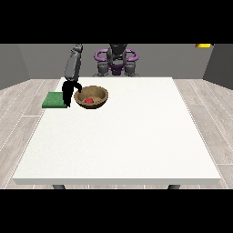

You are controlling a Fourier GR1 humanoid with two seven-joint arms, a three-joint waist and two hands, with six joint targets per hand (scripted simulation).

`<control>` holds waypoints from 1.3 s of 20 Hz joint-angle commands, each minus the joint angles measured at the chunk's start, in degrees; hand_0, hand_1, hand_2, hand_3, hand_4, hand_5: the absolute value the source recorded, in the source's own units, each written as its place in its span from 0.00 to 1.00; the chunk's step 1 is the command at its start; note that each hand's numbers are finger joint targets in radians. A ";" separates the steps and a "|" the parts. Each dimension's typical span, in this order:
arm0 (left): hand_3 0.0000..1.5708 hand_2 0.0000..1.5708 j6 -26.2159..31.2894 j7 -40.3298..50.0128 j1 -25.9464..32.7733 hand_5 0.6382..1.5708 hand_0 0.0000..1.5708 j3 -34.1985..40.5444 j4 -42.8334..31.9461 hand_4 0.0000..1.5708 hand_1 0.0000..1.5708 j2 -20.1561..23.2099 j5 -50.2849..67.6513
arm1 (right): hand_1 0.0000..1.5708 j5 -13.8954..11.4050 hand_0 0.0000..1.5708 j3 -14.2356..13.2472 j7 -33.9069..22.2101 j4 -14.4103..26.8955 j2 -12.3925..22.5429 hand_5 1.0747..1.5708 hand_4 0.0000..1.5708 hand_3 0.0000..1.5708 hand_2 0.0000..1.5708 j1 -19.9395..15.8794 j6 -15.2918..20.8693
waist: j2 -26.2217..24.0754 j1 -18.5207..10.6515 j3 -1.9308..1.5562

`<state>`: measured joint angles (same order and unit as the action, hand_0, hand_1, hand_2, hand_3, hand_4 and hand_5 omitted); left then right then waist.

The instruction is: Pick the cup and pour the ball into the bowl, then pick the bowl and place it on the pad

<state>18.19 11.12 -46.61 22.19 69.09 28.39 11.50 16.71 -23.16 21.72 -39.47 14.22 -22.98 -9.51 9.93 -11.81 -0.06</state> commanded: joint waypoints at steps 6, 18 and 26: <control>0.00 0.00 -0.90 4.64 2.15 0.97 0.00 -0.08 6.94 0.64 0.00 1.01 2.85 | 0.00 0.03 0.00 -1.28 5.06 7.90 2.54 0.95 0.30 0.00 0.00 -2.37 -1.34 | 1.54 -0.65 -0.03; 0.00 0.00 1.65 3.56 2.00 0.97 0.00 2.75 5.88 0.65 0.00 4.94 6.55 | 0.00 -1.26 0.00 0.69 6.65 7.82 -4.85 0.97 0.32 0.00 0.00 -7.61 7.14 | 4.44 -0.51 -0.01; 0.00 0.00 3.30 2.95 -0.40 0.95 0.00 4.97 6.98 0.68 0.00 7.32 9.19 | 1.00 -6.04 1.00 0.94 3.35 9.63 2.04 0.85 0.58 1.00 1.00 1.23 16.37 | 8.61 -2.31 0.05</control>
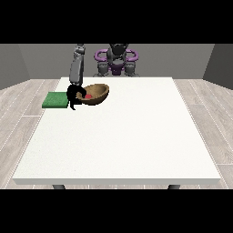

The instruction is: Pick the cup and pour the ball into the bowl, then pick the bowl and place it on the pad

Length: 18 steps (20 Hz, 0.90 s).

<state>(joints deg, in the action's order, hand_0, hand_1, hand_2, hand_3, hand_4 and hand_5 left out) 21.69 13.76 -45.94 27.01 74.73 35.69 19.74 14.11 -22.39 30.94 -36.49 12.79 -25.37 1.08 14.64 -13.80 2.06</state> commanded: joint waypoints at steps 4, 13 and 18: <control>0.00 0.00 0.52 1.39 -0.15 0.95 0.00 0.21 -0.38 0.73 0.00 0.50 1.32 | 1.00 -5.13 1.00 2.12 -9.78 3.24 6.92 0.93 0.61 0.87 1.00 4.87 7.70 | 1.37 -0.31 -1.83; 0.00 0.00 2.06 -1.44 4.11 0.97 0.00 2.46 -5.87 0.76 0.00 1.96 0.47 | 1.00 -3.92 1.00 4.21 -24.23 -3.33 15.69 0.97 0.66 0.65 1.00 2.17 7.99 | -3.10 3.32 -1.72; 0.00 0.00 2.29 -3.19 5.94 0.97 0.00 3.25 -8.13 0.77 0.00 2.91 -0.58 | 1.00 -5.13 1.00 5.91 -33.20 -6.40 24.13 0.98 0.67 0.46 1.00 0.01 4.65 | -4.68 5.73 -1.84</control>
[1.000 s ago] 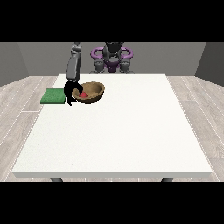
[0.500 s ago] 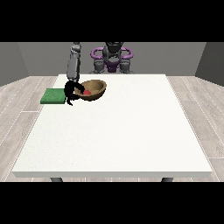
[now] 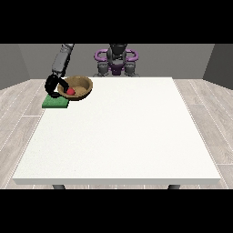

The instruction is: Pick the cup and pour the ball into the bowl, then pick the bowl and place it on the pad

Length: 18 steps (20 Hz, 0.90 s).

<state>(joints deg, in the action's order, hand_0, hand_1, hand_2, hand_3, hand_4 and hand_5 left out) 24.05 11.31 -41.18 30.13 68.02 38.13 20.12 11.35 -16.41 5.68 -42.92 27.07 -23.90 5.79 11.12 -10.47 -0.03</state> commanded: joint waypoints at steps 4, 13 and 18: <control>0.00 0.00 -1.09 -4.69 5.85 0.97 0.00 0.86 -2.44 0.76 0.00 -1.01 -2.59 | 1.00 -0.30 1.00 -1.67 -11.61 0.28 15.00 0.99 0.69 0.43 1.00 -1.78 -6.58 | -2.63 5.69 0.07; 0.00 0.00 3.14 -11.17 10.41 0.98 0.00 3.34 -6.26 0.77 0.00 2.94 -1.00 | 1.00 -1.08 1.00 -2.91 -8.51 3.58 15.86 0.99 0.70 0.34 1.00 -2.73 -9.21 | 0.13 5.61 0.00; 0.00 0.00 4.20 -14.42 8.77 0.98 0.00 4.21 -10.33 0.77 0.00 5.95 -0.99 | 1.00 -0.42 1.00 -3.10 -8.64 2.74 10.60 0.99 0.68 0.29 1.00 -6.39 -4.52 | 2.98 6.46 0.03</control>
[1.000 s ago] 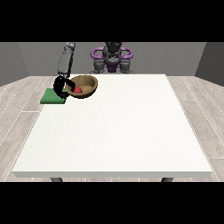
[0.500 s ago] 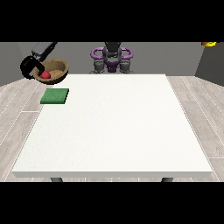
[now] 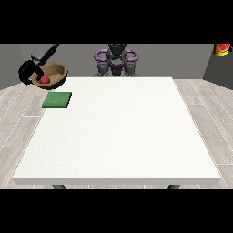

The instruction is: Pick the cup and pour the ball into the bowl, then pick the bowl and place it on the pad

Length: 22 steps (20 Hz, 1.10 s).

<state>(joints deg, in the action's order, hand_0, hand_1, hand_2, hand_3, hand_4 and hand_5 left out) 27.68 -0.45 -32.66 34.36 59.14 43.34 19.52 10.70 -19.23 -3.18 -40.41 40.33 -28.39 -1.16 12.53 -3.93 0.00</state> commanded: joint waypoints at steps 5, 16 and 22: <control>0.00 0.00 1.31 -3.73 1.19 0.98 0.00 -0.17 -3.29 0.77 0.00 1.43 -0.27 | 1.00 0.28 1.00 0.72 -0.96 0.76 -6.65 1.00 0.66 0.34 1.00 -3.58 3.83 | 0.34 -0.47 0.02; 0.00 0.00 -1.65 -3.08 1.30 0.99 0.00 -1.01 -0.97 0.76 0.00 1.24 0.22 | 1.00 0.34 1.00 -2.44 -0.04 6.43 -2.69 0.96 0.00 0.69 1.00 -4.58 7.25 | -0.22 0.93 0.02; 0.00 0.00 0.96 -3.20 2.81 0.99 0.00 0.43 -3.37 0.76 0.00 3.55 2.43 | 0.93 2.01 0.93 -4.54 4.76 8.67 -4.67 0.94 0.00 0.51 0.88 -3.41 7.70 | 1.06 0.67 0.00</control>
<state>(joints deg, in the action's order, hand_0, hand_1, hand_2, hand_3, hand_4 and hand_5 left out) 27.60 -1.90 -31.68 34.25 58.46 46.54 21.96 12.46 -23.65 0.27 -31.57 37.58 -33.00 5.26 14.29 -4.12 -0.02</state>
